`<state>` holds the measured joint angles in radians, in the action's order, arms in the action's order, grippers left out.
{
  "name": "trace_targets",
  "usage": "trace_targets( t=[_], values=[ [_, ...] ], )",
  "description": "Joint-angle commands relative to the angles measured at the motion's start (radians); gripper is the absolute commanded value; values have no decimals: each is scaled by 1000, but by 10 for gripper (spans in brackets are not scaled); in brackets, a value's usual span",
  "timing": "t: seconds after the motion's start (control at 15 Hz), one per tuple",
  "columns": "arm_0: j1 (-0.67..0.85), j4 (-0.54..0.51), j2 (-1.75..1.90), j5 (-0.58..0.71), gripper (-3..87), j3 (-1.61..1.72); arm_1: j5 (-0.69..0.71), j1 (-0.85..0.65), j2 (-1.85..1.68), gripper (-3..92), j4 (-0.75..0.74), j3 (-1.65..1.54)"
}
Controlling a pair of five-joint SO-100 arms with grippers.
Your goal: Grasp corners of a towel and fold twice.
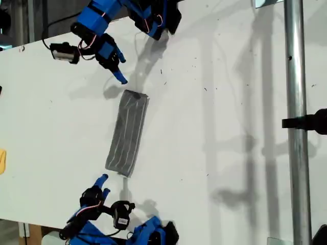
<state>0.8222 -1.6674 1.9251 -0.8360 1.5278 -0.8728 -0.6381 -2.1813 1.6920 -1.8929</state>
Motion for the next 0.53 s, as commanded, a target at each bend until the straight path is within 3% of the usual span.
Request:
trace_targets(
  t=[0.0, 0.13, 0.27, 0.33, 0.47],
  values=[
    [-124, 130, 535, -107, 176, 321, -216, 117, -383, 330, 14, -144],
    [-321, 310, 1069, -176, 4, 692, -514, 322, -561, 344, -9, -344],
    [-465, 334, 1562, -393, -28, 1020, -787, 551, -873, 331, -95, -658],
    [-522, 293, 1543, -445, -28, 1065, -845, 592, -874, 329, -81, -650],
    [-615, 325, 1557, -488, -28, 1183, -859, 560, -753, 379, -69, -620]
  ],
)
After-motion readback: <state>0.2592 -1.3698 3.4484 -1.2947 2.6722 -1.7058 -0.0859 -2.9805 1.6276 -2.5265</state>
